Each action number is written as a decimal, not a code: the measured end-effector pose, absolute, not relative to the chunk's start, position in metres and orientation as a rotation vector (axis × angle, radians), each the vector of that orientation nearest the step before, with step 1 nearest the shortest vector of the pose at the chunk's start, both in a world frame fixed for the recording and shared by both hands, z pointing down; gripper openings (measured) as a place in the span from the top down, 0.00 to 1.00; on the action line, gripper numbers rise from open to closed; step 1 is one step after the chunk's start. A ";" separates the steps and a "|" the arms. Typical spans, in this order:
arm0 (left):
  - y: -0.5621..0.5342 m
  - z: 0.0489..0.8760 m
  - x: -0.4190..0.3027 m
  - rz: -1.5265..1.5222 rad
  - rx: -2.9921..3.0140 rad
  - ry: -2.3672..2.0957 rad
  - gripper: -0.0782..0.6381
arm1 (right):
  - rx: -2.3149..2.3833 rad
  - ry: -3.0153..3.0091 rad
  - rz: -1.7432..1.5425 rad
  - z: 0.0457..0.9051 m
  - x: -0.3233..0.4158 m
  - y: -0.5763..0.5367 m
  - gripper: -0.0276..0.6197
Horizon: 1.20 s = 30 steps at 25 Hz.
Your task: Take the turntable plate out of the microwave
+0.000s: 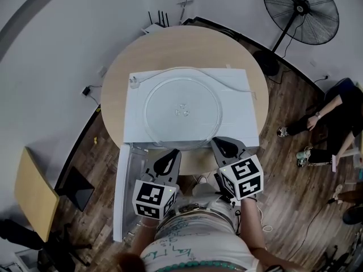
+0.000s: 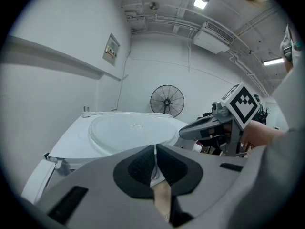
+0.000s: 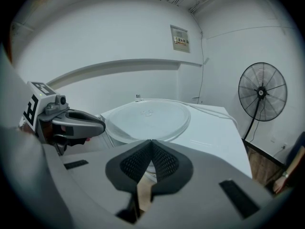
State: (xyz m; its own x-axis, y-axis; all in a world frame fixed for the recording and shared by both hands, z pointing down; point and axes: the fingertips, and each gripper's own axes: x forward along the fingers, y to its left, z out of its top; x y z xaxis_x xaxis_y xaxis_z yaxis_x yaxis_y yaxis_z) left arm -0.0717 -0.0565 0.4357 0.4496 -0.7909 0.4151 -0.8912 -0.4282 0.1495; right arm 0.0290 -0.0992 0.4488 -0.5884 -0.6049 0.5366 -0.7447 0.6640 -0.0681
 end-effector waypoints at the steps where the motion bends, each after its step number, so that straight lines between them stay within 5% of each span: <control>1: -0.058 0.436 -0.072 0.406 2.360 -1.427 0.86 | 1.050 -2.402 0.392 0.449 0.028 -0.100 0.97; 30: -0.095 0.437 -0.097 0.417 2.376 -1.412 0.86 | 1.060 -2.367 0.409 0.449 0.005 -0.129 0.97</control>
State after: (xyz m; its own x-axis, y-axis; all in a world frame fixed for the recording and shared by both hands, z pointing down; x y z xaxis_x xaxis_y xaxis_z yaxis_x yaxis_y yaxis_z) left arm -0.0973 -0.0948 0.4370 0.4617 -0.7826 0.4176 -0.8839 -0.4454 0.1425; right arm 0.0050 -0.1291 0.4494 -0.5653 -0.6037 0.5621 -0.7573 0.6499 -0.0636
